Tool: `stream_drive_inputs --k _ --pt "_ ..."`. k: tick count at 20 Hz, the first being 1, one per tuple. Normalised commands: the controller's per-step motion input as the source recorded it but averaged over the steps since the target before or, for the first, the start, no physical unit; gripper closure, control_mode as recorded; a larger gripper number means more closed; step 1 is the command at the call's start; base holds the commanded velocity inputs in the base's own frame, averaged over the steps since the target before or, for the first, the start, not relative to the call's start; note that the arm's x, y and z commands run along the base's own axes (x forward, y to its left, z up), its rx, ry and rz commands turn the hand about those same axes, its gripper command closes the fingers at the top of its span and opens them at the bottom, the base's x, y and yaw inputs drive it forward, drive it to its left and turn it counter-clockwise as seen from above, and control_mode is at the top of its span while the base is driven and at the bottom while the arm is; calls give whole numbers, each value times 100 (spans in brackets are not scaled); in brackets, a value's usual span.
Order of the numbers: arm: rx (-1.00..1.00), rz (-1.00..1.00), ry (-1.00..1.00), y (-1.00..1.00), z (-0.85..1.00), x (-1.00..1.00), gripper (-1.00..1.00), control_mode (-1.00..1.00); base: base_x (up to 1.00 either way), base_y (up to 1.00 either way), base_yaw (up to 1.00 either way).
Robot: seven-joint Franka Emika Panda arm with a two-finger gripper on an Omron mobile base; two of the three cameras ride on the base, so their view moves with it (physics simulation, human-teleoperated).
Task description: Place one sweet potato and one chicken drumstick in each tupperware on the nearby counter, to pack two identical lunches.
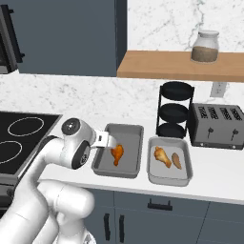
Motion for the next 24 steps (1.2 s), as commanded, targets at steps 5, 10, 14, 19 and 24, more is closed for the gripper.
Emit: stream_drive_inputs --k 5,10,14,19,24 --pt "-5 -11 -20 0 21 -99 -100 -100 0 0 0" --pt "0 -5 -7 -3 1 -51 -100 100 -37 -3 -1" --pt "0 0 0 0 0 0 -100 100 -93 -47 -10" --pt "0 0 0 0 0 0 -100 100 -18 -100 -18" --pt "0 0 0 0 0 0 -100 100 0 -100 -10"
